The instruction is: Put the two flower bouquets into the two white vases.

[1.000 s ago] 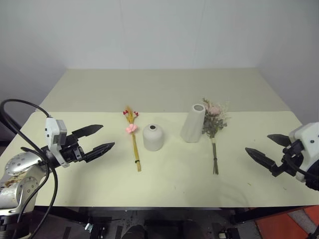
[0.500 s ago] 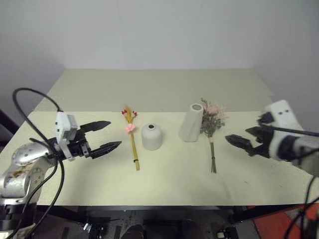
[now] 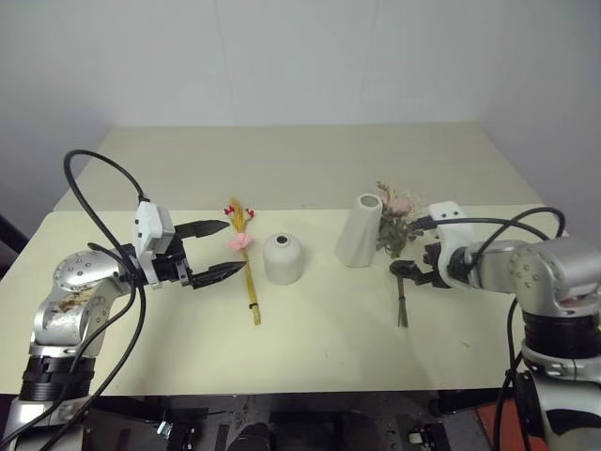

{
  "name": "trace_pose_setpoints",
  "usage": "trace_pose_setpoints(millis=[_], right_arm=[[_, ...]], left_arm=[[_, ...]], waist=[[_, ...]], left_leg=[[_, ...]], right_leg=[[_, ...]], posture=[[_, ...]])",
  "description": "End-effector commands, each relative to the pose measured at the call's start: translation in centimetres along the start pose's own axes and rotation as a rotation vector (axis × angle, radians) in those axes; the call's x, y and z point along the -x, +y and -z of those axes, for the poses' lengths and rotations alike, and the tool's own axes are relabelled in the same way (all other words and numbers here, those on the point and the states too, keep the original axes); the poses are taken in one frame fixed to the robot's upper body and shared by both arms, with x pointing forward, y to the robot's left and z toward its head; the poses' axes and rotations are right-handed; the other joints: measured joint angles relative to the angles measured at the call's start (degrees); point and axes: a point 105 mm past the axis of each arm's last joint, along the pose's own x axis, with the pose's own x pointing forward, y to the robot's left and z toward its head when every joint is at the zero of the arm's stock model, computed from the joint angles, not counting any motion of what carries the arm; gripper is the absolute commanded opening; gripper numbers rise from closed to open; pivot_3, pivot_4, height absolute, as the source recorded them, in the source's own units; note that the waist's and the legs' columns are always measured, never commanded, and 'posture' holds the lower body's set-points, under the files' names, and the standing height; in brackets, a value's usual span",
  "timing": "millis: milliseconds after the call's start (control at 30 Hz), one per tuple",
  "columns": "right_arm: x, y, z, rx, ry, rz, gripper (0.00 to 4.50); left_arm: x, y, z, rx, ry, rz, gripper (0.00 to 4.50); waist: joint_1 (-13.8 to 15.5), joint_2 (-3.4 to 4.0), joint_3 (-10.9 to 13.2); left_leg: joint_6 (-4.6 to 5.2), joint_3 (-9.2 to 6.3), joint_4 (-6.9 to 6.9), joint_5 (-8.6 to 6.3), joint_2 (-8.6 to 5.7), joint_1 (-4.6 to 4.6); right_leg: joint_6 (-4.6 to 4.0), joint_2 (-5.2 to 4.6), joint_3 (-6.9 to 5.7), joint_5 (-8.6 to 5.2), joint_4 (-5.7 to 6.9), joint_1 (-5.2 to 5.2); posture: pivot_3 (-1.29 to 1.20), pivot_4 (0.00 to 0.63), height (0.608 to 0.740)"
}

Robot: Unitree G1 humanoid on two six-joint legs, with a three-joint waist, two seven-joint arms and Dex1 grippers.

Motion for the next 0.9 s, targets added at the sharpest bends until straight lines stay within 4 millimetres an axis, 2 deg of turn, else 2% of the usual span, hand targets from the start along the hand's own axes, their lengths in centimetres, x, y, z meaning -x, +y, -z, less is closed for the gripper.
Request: trace_pose_setpoints(millis=[33, 133, 233, 400, 567, 633, 733, 767, 833, 900], right_arm=[[-0.5, 0.1, -1.2, -0.003, -0.017, -0.011, 4.47], [-1.5, 0.4, -1.3, 0.007, 0.005, -0.023, 4.47], [-2.7, -0.1, -1.5, -0.009, 0.001, -0.007, 3.88], [-4.2, -1.1, -1.7, -0.007, 0.022, 0.02, 2.14], [-4.4, -1.9, -1.9, -0.02, 0.026, 0.048, 0.34], [-4.3, -2.5, -1.8, -0.037, 0.025, 0.086, 0.21], [-3.5, -4.1, -2.7, -0.086, -0.044, 0.196, 0.21], [-2.7, -4.8, -4.0, -0.104, -0.139, 0.264, 0.21], [-0.1, -6.0, -6.8, -0.098, -0.369, 0.42, 0.21], [4.2, -6.2, -9.8, -0.023, -0.712, 0.575, 0.21]], left_arm=[[-0.2, -0.4, -0.9, -0.051, -0.021, 0.009, 4.47], [-0.1, -0.5, -0.8, -0.049, -0.021, 0.003, 4.47], [0.1, -0.8, -0.7, -0.045, -0.019, -0.006, 4.5], [0.3, -1.3, -0.5, -0.037, -0.012, -0.022, 4.5], [0.6, -1.5, -0.4, -0.033, -0.007, -0.037, 4.5], [0.7, -1.6, -0.3, -0.031, -0.005, -0.04, 4.5], [0.9, -1.7, -0.2, -0.029, -0.003, -0.045, 4.5], [0.9, -1.7, -0.2, -0.029, -0.003, -0.045, 4.5], [0.9, -1.6, -0.3, -0.029, -0.005, -0.048, 4.5], [0.8, -1.4, -0.4, -0.029, -0.009, -0.047, 4.5]], waist=[[0.0, 0.0, 0.0], [0.0, 0.0, 0.0], [-0.1, 0.0, 0.0], [-0.3, 0.01, 0.0], [-0.3, 0.01, 0.0], [-0.4, 0.01, 0.0], [-0.4, 0.01, 0.0], [-0.3, 0.01, 0.0], [-0.1, 0.02, 0.0], [0.0, 0.05, 0.0]], left_leg=[[0.0, 0.0, 0.0, 0.0, 0.0, 0.0], [0.0, 0.0, 0.0, 0.0, 0.0, 0.0], [0.0, 0.0, 0.0, 0.0, 0.0, 0.02], [0.0, 0.01, 0.0, 0.0, 0.0, 0.01], [-0.01, 0.03, 0.01, 0.0, 0.01, 0.05], [-0.01, 0.03, 0.01, 0.0, 0.02, 0.06], [-0.01, 0.03, 0.01, 0.01, 0.01, 0.05], [-0.01, 0.03, 0.0, 0.01, 0.01, 0.05], [-0.02, 0.03, 0.0, 0.01, 0.01, 0.03], [-0.03, 0.03, -0.01, 0.02, -0.01, -0.08]], right_leg=[[0.0, 0.0, 0.0, 0.0, 0.0, 0.0], [0.0, 0.01, 0.0, 0.01, 0.02, 0.0], [0.01, 0.01, 0.0, 0.01, 0.02, 0.01], [0.0, 0.01, 0.02, 0.01, 0.04, -0.03], [-0.02, 0.03, 0.04, 0.04, 0.09, -0.01], [-0.03, 0.04, 0.04, 0.04, 0.1, -0.01], [-0.03, 0.03, 0.05, 0.05, 0.11, -0.02], [-0.04, 0.03, 0.05, 0.06, 0.11, -0.03], [-0.05, 0.03, 0.05, 0.07, 0.12, -0.08], [-0.05, 0.02, 0.07, 0.07, 0.17, -0.22]], posture=[[0.0, 0.15, 0.74], [0.0, 0.15, 0.74], [0.0, 0.15, 0.74], [0.0, 0.15, 0.74], [0.0, 0.15, 0.74], [0.0, 0.15, 0.74], [0.0, 0.15, 0.74], [0.0, 0.15, 0.74], [0.0, 0.15, 0.74], [0.0, 0.15, 0.74]])
